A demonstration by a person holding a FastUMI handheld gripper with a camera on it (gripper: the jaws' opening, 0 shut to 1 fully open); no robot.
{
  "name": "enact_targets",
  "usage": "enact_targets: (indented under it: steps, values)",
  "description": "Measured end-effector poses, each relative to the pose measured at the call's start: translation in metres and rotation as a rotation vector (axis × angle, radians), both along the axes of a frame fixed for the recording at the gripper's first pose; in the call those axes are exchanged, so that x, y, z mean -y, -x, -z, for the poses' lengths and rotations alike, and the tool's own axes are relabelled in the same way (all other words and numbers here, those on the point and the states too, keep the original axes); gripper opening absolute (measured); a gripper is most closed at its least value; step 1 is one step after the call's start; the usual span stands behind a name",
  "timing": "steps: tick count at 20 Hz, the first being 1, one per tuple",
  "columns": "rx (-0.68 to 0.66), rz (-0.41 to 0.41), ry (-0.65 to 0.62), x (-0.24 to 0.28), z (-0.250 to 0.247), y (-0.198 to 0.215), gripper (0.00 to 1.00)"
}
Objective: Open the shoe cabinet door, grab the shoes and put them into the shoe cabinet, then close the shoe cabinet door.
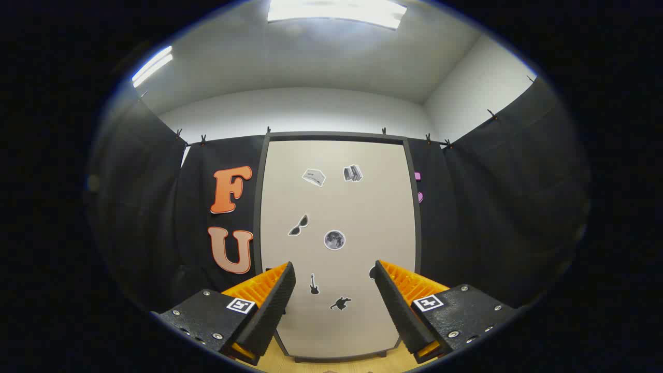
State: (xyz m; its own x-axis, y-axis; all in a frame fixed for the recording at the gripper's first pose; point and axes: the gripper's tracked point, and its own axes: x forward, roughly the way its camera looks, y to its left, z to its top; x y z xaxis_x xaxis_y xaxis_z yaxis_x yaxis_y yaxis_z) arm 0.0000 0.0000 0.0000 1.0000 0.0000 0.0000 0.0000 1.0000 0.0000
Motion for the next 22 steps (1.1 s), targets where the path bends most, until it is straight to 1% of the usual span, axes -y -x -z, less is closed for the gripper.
enact_targets:
  steps: [5,8,15,19,22]
  values:
    - [0.030,-0.027,0.011,-0.019,0.000,-0.003,0.95]
    - [0.008,-0.050,-0.005,-0.032,0.012,-0.010,0.95]
    - [-0.019,-0.064,-0.019,-0.048,0.024,-0.029,0.95]
    - [-0.064,-0.086,-0.021,-0.069,0.047,-0.045,0.95]
    - [-0.126,-0.098,-0.041,-0.086,0.071,-0.062,0.95]
